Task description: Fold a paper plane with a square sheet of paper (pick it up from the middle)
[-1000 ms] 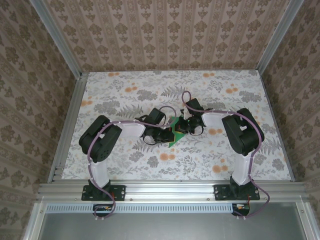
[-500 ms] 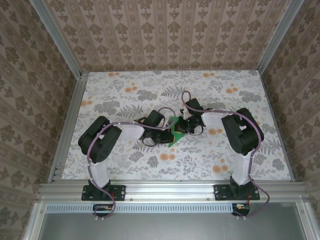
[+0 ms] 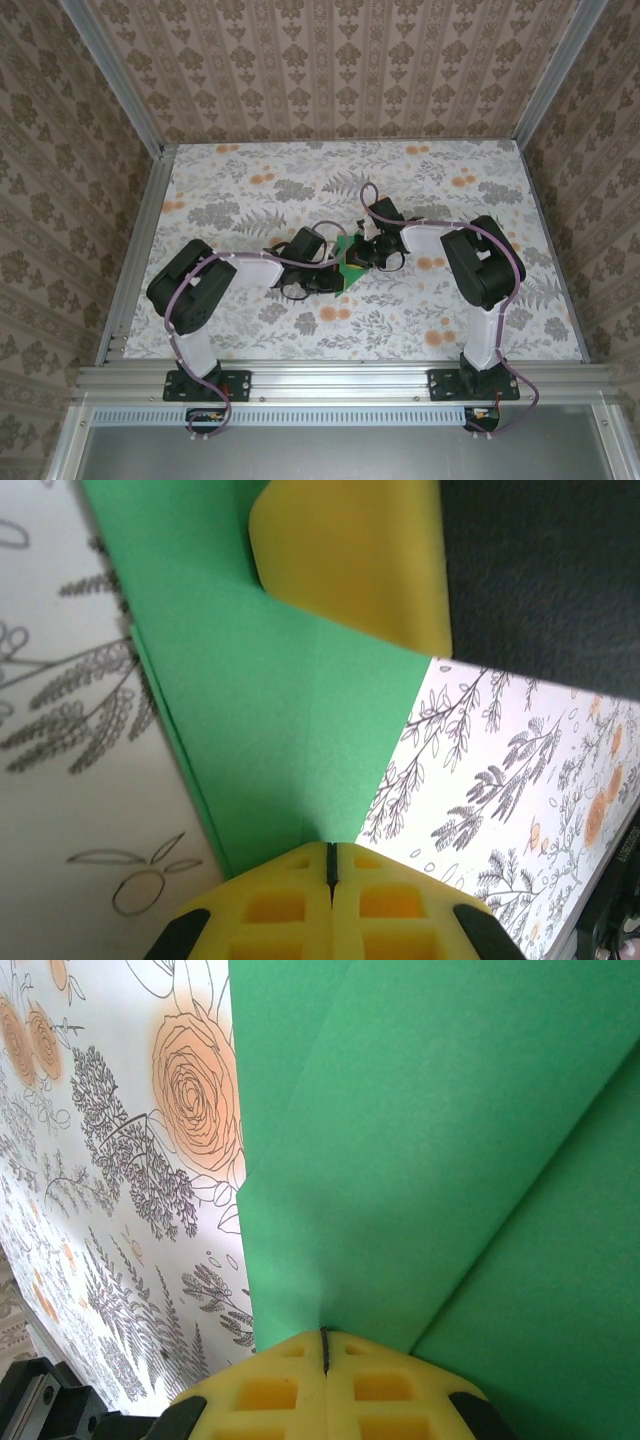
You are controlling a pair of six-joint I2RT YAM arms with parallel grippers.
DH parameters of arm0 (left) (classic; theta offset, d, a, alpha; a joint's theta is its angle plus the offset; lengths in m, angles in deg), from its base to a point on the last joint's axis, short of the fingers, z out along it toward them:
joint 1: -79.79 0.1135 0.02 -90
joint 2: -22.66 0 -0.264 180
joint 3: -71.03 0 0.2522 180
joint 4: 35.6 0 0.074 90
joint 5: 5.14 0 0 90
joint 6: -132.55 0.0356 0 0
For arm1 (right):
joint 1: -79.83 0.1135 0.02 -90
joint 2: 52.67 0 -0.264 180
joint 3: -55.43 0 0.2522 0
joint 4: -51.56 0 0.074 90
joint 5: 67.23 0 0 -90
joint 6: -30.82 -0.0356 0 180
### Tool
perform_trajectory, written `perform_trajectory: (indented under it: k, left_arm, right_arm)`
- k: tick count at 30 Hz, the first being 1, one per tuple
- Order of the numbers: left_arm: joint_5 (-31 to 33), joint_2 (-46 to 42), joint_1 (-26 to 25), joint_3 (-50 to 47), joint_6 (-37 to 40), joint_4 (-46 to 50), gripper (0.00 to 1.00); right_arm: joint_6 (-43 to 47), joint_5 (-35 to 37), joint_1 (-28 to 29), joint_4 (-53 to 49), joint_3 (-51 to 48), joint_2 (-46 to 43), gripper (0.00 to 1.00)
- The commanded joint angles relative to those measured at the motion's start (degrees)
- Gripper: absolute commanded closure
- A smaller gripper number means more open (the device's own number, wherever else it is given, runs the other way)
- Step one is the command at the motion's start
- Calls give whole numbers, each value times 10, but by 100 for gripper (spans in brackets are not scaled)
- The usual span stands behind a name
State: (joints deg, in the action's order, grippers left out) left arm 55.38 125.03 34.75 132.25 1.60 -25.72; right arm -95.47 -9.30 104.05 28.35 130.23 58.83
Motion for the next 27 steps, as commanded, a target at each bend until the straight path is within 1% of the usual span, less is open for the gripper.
perform_trajectory:
  k: [1,18,21,23,27]
  left_arm:
    - [-29,-8,-20,-38,-10,108,98]
    - [-16,-42,-25,-51,10,159,98]
    - [-20,-62,-20,-48,11,147,99]
    - [-23,-87,-14,-43,8,122,99]
    - [6,-138,-2,-19,-1,77,97]
  right_arm:
    - [-4,113,-4,-78,-26,58,95]
    - [-5,119,-4,-86,-20,63,95]
    - [-5,119,-4,-86,-20,64,95]
    - [-5,117,-4,-84,-20,65,95]
    - [-8,114,-4,-78,-21,67,95]
